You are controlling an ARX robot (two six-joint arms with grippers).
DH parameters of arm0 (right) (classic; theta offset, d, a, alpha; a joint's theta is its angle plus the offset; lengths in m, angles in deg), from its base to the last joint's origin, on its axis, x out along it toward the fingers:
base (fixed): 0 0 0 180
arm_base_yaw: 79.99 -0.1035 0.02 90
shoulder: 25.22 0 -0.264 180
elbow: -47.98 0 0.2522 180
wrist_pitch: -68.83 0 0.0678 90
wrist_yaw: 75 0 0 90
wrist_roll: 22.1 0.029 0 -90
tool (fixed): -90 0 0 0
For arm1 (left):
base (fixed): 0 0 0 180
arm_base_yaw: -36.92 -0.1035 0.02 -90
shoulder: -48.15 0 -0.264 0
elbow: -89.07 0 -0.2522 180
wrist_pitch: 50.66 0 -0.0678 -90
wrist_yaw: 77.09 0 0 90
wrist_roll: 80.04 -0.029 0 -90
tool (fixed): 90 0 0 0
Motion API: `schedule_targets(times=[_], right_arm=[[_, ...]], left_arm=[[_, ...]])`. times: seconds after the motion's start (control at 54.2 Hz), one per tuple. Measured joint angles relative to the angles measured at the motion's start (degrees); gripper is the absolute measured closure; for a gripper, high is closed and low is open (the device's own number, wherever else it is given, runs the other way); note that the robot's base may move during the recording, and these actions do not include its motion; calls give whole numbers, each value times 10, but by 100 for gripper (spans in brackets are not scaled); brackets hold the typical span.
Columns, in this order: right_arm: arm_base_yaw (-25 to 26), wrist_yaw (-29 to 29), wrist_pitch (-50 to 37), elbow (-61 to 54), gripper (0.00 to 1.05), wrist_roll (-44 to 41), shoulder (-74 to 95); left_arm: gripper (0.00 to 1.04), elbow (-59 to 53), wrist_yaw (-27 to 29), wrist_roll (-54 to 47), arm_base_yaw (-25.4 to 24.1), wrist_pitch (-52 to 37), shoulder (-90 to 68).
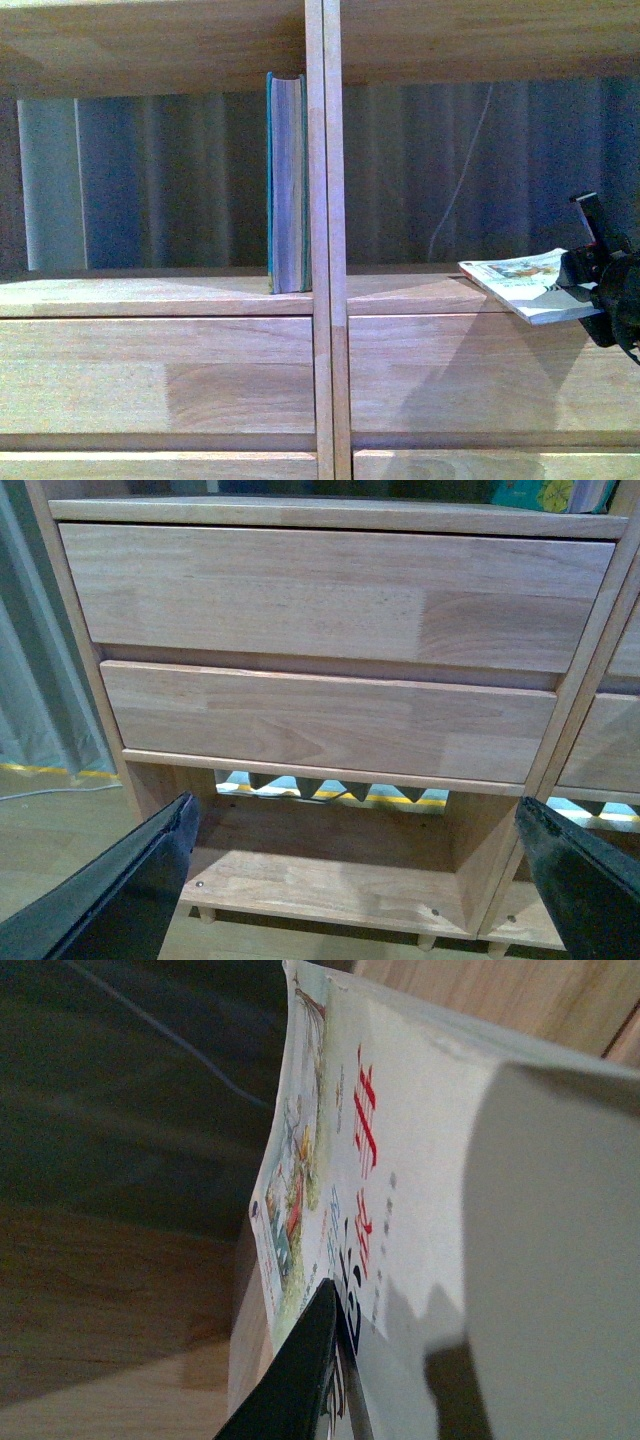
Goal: Organize books on shelf
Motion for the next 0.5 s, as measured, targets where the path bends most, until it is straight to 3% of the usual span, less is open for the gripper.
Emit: schedule_targets(times=[0.314,0.498], right_arm=[[23,57,-44,-86,88,0,-94],[40,127,-57,-148,88,0,-203]], left_arm=[[7,0,0,0,0,0,0],[7,0,0,0,0,0,0]])
